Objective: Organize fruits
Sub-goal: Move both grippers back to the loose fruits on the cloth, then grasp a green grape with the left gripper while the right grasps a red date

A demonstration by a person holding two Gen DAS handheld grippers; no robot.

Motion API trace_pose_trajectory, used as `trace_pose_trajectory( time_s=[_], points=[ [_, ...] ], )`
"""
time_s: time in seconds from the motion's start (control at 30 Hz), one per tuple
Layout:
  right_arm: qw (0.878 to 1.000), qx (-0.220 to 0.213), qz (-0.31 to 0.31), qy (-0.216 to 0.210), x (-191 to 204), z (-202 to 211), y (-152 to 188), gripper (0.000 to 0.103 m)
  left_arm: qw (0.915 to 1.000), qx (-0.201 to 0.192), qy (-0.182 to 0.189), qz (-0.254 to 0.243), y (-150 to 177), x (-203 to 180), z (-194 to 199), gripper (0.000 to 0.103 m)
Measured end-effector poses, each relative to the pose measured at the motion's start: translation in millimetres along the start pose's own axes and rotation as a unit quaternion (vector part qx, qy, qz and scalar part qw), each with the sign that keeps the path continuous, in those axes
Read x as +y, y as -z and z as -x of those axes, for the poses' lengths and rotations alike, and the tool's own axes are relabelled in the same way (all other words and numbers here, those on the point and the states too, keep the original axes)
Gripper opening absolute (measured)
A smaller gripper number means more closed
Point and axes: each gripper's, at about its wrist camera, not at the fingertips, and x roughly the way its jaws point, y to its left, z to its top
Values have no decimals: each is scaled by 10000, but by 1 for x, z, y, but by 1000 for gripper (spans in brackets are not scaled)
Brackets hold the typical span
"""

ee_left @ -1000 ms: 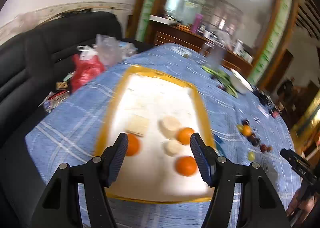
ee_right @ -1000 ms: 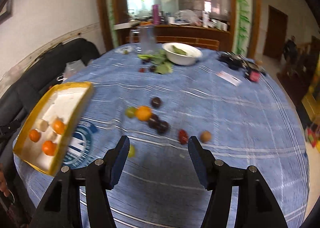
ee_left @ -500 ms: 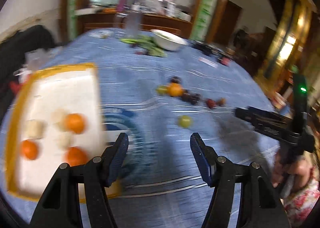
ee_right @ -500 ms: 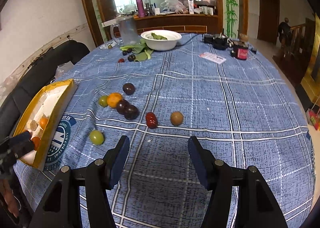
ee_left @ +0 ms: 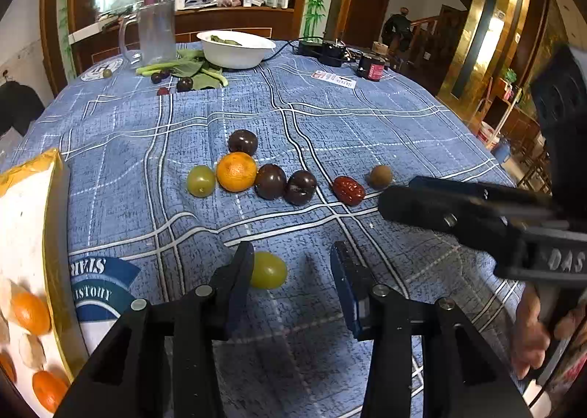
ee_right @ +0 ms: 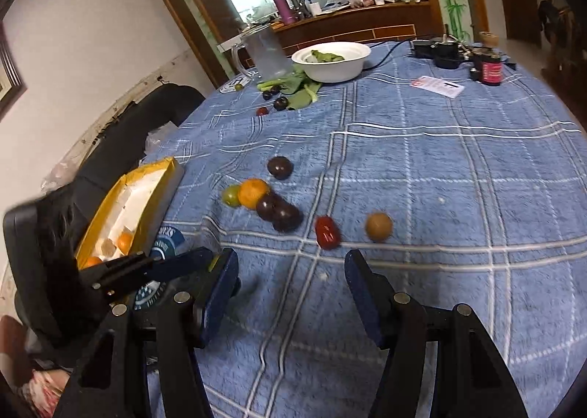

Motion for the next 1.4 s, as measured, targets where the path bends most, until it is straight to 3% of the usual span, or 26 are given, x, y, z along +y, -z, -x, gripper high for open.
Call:
trace_pose_trajectory(
  time_s=[0.1,0.37,0.53,0.67,0.8,0.9,1.0,1.4],
  points=[
    [10000,56,24,72,-1,-14,-8,65,9996,-44,269,21,1,6,4,21],
    [9985,311,156,427,-5,-47,-11,64,9999,55,-86,81,3,22,-2,21],
    [9957,324,406,763,-3,-54,-7,44,9997,112,28,202,3,31,-4,22],
    [9960,290,400,748,-6,-55,-7,43,9995,290,-97,-54,3,21,-11,34],
    [9956,283,441,773,-4,-54,-6,43,9975,468,-475,-251,4,15,-19,34],
    [9956,267,419,794,-5,-54,-5,40,9952,447,-782,-376,4,10,-19,22],
    [9962,280,395,723,-7,-54,-6,20,9959,383,-778,-246,4,14,-16,22],
    [9963,47,590,617,19,-28,2,20,9962,-74,-698,517,19,43,39,22]
  ],
)
